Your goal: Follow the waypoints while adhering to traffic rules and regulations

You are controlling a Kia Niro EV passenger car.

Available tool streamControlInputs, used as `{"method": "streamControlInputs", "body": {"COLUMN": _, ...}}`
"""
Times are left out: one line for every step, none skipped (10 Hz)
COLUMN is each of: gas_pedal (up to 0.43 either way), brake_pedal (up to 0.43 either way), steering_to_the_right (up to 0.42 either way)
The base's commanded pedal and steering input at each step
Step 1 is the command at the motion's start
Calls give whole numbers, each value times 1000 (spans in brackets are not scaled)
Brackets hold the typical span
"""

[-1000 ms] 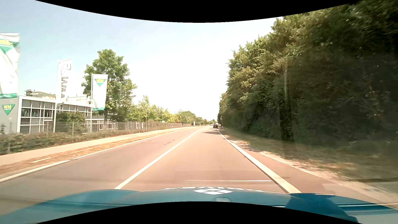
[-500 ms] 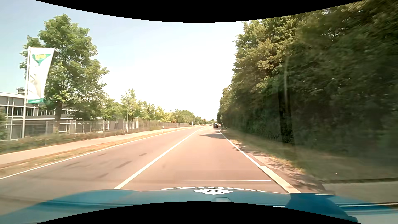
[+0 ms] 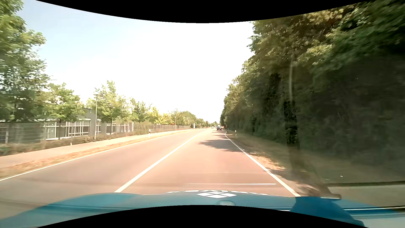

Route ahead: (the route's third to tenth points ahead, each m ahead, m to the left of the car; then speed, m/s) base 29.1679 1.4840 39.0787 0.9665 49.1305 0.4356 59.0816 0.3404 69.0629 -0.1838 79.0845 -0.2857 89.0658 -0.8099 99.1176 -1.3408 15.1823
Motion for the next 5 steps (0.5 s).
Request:
{"method": "streamControlInputs", "body": {"gas_pedal": 169, "brake_pedal": 0, "steering_to_the_right": 2}}
{"method": "streamControlInputs", "body": {"gas_pedal": 169, "brake_pedal": 0, "steering_to_the_right": 2}}
{"method": "streamControlInputs", "body": {"gas_pedal": 169, "brake_pedal": 0, "steering_to_the_right": 3}}
{"method": "streamControlInputs", "body": {"gas_pedal": 169, "brake_pedal": 0, "steering_to_the_right": 3}}
{"method": "streamControlInputs", "body": {"gas_pedal": 169, "brake_pedal": 0, "steering_to_the_right": 6}}
